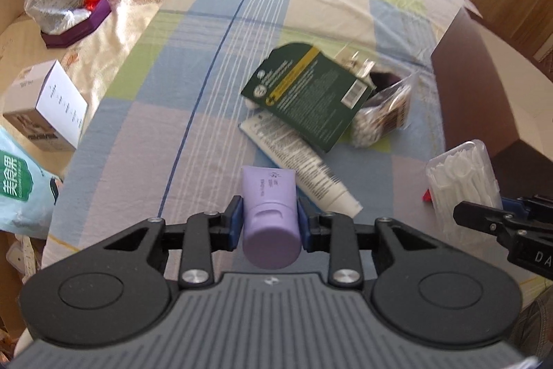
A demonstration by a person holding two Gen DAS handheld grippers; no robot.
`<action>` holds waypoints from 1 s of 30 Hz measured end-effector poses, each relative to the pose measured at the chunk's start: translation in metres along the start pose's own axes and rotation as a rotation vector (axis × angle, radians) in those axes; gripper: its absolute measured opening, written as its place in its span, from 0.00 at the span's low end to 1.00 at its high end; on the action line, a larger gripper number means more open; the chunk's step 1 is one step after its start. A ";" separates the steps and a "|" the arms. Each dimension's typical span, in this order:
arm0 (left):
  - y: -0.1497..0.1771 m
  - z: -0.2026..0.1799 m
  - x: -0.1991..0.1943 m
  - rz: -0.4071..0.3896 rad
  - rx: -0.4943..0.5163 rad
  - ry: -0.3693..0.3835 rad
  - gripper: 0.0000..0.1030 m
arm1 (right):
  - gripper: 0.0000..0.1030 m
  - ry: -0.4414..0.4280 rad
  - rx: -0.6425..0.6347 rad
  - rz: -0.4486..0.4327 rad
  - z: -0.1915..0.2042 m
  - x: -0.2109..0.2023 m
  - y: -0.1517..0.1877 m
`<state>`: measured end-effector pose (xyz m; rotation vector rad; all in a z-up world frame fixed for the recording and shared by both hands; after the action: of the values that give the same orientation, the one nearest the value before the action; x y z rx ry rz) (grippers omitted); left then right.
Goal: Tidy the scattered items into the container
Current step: 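Carry both items over the box and open both tools to drop them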
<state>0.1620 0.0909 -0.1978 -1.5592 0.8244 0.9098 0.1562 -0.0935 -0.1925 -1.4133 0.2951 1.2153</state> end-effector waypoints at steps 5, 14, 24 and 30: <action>-0.007 -0.013 -0.016 -0.035 0.019 0.022 0.26 | 0.31 -0.012 0.014 -0.052 0.000 -0.020 -0.011; -0.028 -0.061 -0.055 -0.112 0.095 0.111 0.26 | 0.31 0.017 0.032 -0.124 -0.015 -0.059 -0.028; -0.051 -0.150 -0.081 -0.180 0.217 0.258 0.26 | 0.31 0.103 0.072 -0.221 -0.065 -0.116 -0.047; -0.053 -0.201 -0.078 -0.181 0.275 0.330 0.26 | 0.31 0.184 0.108 -0.263 -0.108 -0.144 -0.053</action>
<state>0.1975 -0.0956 -0.0832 -1.5294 0.9764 0.3933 0.1876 -0.2357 -0.0742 -1.4224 0.2873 0.8457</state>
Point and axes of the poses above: each gripper's, at about its wrist camera, not at the fingertips, and x roughly the way its jaws point, z to its left, y to its underside, the point moved 10 cm from there along x, roughly the way its jaws point, and after that the axes turned 5 degrees about -x, right-handed, at the moved point
